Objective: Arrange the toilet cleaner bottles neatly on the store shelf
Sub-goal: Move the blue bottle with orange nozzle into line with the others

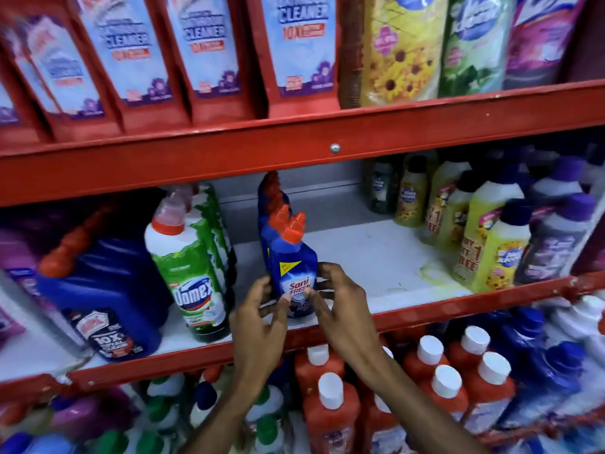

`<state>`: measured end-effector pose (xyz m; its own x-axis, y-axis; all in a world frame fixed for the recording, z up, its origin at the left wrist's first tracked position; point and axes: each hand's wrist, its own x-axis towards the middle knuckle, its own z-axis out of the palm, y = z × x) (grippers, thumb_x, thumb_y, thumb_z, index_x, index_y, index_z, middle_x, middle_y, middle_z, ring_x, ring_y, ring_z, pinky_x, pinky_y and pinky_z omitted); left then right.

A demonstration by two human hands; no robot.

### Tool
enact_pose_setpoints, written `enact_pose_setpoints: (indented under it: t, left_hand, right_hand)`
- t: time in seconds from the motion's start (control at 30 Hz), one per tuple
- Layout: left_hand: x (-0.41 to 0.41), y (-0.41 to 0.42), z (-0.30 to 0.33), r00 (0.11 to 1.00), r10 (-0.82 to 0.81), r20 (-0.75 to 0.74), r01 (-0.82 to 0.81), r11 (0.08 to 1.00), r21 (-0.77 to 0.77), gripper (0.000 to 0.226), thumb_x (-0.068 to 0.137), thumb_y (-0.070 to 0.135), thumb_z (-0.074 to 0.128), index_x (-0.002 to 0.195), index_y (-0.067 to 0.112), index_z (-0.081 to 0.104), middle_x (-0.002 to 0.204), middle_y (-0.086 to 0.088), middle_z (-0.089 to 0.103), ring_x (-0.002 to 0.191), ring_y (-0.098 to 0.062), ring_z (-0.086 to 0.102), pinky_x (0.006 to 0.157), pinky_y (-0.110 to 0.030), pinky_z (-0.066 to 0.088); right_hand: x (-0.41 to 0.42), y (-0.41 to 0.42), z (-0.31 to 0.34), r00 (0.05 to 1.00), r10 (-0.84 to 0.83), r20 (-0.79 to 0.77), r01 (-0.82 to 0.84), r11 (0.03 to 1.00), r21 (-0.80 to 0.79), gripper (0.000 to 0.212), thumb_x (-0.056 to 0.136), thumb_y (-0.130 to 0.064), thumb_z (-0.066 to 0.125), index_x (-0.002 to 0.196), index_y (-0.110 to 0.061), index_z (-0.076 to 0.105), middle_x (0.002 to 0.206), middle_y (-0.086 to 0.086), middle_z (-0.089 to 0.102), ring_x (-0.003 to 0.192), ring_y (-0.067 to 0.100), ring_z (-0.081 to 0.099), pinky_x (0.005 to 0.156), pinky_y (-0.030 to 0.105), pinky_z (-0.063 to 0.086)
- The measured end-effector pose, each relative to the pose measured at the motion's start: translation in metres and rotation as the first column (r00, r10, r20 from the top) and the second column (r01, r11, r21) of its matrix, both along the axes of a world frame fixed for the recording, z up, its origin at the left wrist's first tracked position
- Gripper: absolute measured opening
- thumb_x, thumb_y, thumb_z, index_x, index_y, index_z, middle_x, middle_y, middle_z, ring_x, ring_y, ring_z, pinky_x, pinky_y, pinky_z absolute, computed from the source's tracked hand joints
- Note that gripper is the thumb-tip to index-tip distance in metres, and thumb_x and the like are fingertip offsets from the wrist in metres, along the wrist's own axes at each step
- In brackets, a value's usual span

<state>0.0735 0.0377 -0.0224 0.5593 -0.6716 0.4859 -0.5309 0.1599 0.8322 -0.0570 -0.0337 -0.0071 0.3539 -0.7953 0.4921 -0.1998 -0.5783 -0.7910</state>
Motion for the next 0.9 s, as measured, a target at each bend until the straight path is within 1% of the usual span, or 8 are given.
enact_pose_setpoints:
  t: [0.13, 0.23, 0.33, 0.43, 0.53, 0.6, 0.7, 0.9]
  left_hand:
    - [0.017, 0.004, -0.01, 1.0, 0.002, 0.01, -0.003, 0.999, 0.052, 0.031, 0.091, 0.02, 0.068, 0.122, 0.024, 0.063, 0.11, 0.01, 0.076, 0.101, 0.0, 0.071, 0.088, -0.034, 0.061]
    - [0.021, 0.005, -0.015, 1.0, -0.023, 0.007, 0.023, 0.996, 0.088, 0.034, 0.093, 0.013, 0.068, 0.124, 0.026, 0.062, 0.111, 0.012, 0.076, 0.101, 0.002, 0.072, 0.085, -0.022, 0.06]
    - [0.026, 0.006, -0.016, 0.995, -0.08, -0.052, 0.085, 0.991, 0.101, 0.048, 0.092, 0.007, 0.069, 0.136, 0.02, 0.057, 0.123, 0.008, 0.073, 0.107, 0.006, 0.069, 0.087, -0.012, 0.056]
    - [0.031, 0.004, -0.015, 0.986, -0.117, -0.116, 0.129, 0.987, 0.099, 0.059, 0.091, 0.008, 0.071, 0.145, 0.016, 0.049, 0.135, 0.006, 0.066, 0.121, 0.0, 0.065, 0.097, -0.018, 0.055]
    - [0.03, 0.002, -0.015, 0.982, -0.148, -0.114, 0.159, 0.983, 0.095, 0.055, 0.092, 0.003, 0.068, 0.143, 0.014, 0.052, 0.133, 0.005, 0.069, 0.118, 0.001, 0.066, 0.096, -0.018, 0.055]
    - [0.025, 0.002, -0.019, 0.984, -0.15, -0.092, 0.158, 0.983, 0.089, 0.048, 0.095, 0.005, 0.065, 0.141, 0.015, 0.055, 0.128, 0.007, 0.072, 0.115, 0.0, 0.068, 0.098, -0.021, 0.056]
    - [0.021, 0.001, -0.024, 0.99, -0.133, -0.038, 0.136, 0.987, 0.087, 0.049, 0.098, 0.011, 0.062, 0.145, 0.018, 0.052, 0.13, 0.008, 0.071, 0.117, 0.001, 0.067, 0.098, -0.019, 0.054]
    - [0.018, -0.002, -0.025, 0.994, -0.109, 0.019, 0.108, 0.991, 0.079, 0.05, 0.098, 0.013, 0.062, 0.146, 0.022, 0.05, 0.128, 0.016, 0.069, 0.115, 0.007, 0.066, 0.098, -0.02, 0.055]
  right_hand:
    - [0.015, 0.001, -0.011, 1.0, 0.008, -0.023, -0.007, 0.999, 0.032, 0.031, 0.09, -0.014, 0.065, 0.119, -0.023, 0.058, 0.114, -0.005, 0.073, 0.096, 0.008, 0.071, 0.087, 0.035, 0.059]
    - [0.014, 0.0, -0.018, 1.0, -0.008, -0.013, 0.008, 1.0, 0.026, 0.034, 0.091, -0.018, 0.065, 0.124, -0.023, 0.057, 0.119, -0.005, 0.07, 0.1, 0.009, 0.069, 0.089, 0.032, 0.059]
    - [0.013, -0.001, -0.022, 0.999, -0.016, -0.034, 0.019, 0.996, 0.086, 0.06, 0.091, -0.023, 0.068, 0.144, -0.019, 0.041, 0.141, -0.002, 0.053, 0.122, 0.014, 0.06, 0.1, 0.027, 0.052]
    - [0.013, -0.005, -0.022, 0.992, 0.069, -0.101, -0.049, 0.981, 0.19, 0.075, 0.096, -0.025, 0.062, 0.157, -0.014, 0.02, 0.159, 0.004, 0.039, 0.142, 0.019, 0.044, 0.111, 0.026, 0.043]
    - [0.013, -0.003, -0.016, 0.978, 0.169, -0.121, -0.15, 0.977, 0.155, 0.06, 0.1, -0.018, 0.053, 0.153, -0.024, 0.026, 0.141, -0.008, 0.054, 0.129, 0.013, 0.056, 0.094, 0.001, 0.041]
    - [0.014, -0.001, -0.015, 0.974, 0.186, -0.128, -0.174, 0.98, 0.099, 0.049, 0.1, -0.023, 0.049, 0.146, -0.034, 0.033, 0.132, -0.013, 0.06, 0.118, 0.008, 0.063, 0.094, 0.009, 0.049]
    - [0.014, -0.004, -0.021, 0.973, 0.173, -0.15, -0.163, 0.984, 0.077, 0.052, 0.098, -0.031, 0.043, 0.149, -0.024, 0.037, 0.131, -0.007, 0.066, 0.114, 0.012, 0.066, 0.097, 0.029, 0.054]
    - [0.011, -0.006, -0.025, 0.974, 0.19, -0.127, -0.176, 0.978, 0.113, 0.052, 0.096, -0.033, 0.043, 0.147, -0.023, 0.04, 0.128, -0.004, 0.069, 0.109, 0.008, 0.067, 0.091, 0.019, 0.054]
